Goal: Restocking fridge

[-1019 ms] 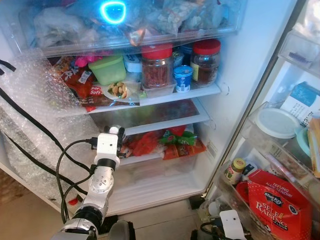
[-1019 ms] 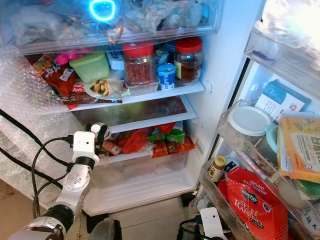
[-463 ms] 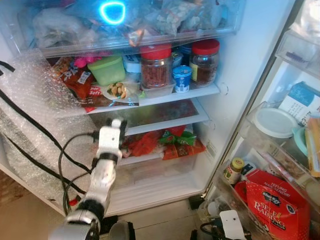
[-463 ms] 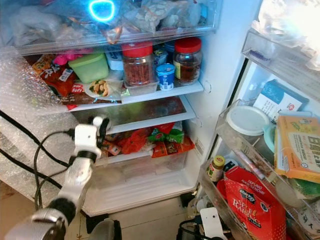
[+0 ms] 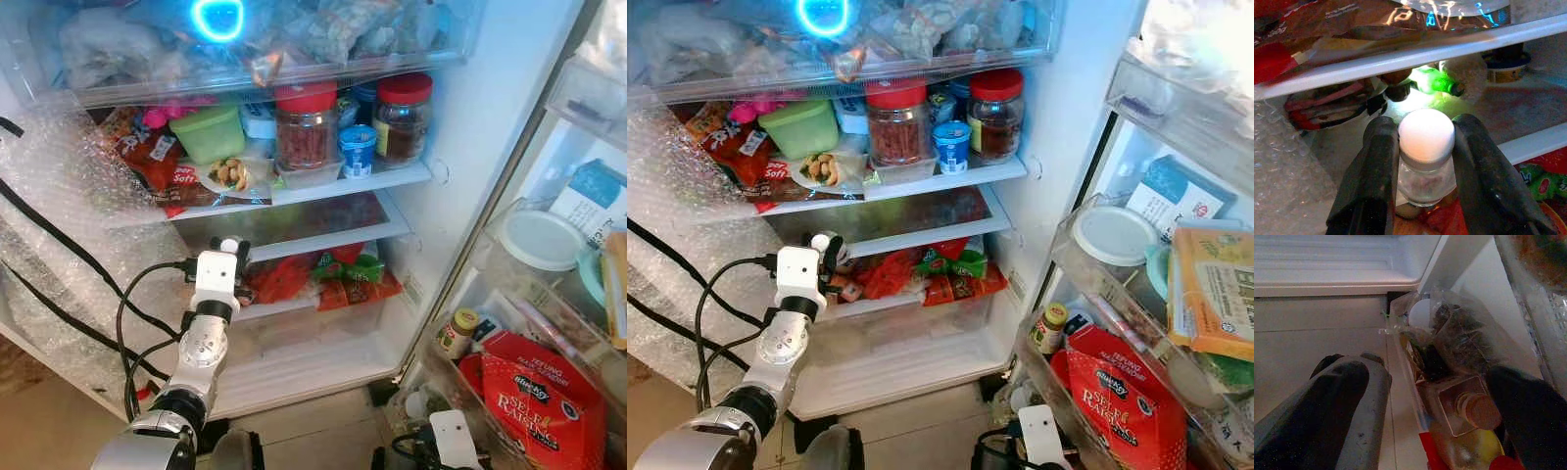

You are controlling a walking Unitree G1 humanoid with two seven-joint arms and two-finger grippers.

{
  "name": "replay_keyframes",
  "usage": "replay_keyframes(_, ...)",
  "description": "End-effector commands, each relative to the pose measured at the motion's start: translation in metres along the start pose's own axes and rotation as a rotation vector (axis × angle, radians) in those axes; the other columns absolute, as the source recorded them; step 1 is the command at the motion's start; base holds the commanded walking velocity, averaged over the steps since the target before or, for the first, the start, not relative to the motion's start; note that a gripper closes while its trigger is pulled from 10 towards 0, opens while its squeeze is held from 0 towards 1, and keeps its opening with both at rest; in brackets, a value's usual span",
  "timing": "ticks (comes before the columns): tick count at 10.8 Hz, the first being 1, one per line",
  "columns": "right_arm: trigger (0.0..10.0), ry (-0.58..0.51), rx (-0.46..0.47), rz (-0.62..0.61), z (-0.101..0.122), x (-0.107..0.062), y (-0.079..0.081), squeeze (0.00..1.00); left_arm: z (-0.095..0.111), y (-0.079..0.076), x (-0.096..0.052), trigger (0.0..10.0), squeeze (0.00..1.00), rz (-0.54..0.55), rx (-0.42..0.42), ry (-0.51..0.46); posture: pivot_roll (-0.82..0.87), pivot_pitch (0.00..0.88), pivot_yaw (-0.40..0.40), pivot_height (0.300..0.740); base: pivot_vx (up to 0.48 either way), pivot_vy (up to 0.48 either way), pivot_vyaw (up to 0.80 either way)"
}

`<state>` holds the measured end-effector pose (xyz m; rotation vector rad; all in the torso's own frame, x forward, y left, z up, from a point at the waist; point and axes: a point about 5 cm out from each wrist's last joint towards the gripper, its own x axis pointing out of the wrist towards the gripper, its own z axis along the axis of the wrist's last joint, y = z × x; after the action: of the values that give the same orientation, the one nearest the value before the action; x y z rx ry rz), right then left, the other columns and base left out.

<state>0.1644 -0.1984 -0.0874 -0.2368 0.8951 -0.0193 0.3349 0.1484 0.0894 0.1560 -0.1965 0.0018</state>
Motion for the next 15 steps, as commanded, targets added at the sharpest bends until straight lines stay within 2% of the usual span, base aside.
replay_keyframes(1,10.0,0.060,-0.004,0.015,-0.016,-0.004,0.005,0.00,0.006,0.002,0.003,10.0,0.00,0.016,0.002,-0.035,-0.13,0.050,0.011,0.639,0.000,0.000,0.00)
replay_keyframes(6,10.0,0.055,-0.003,0.022,-0.014,-0.004,0.008,0.00,0.008,0.001,0.005,10.0,0.00,0.018,0.000,-0.046,-0.13,0.051,0.015,0.639,0.000,0.000,0.00)
replay_keyframes(10,10.0,0.024,-0.004,0.022,-0.002,0.000,0.011,0.00,0.008,0.000,0.005,10.0,0.00,0.017,-0.005,-0.045,-0.13,0.051,0.012,0.639,0.000,0.000,0.00)
replay_keyframes(15,10.0,0.002,-0.001,0.021,-0.002,-0.001,0.011,0.00,0.008,-0.001,0.004,10.0,0.00,0.010,-0.003,-0.048,-0.13,0.051,0.014,0.639,0.263,0.000,0.00)
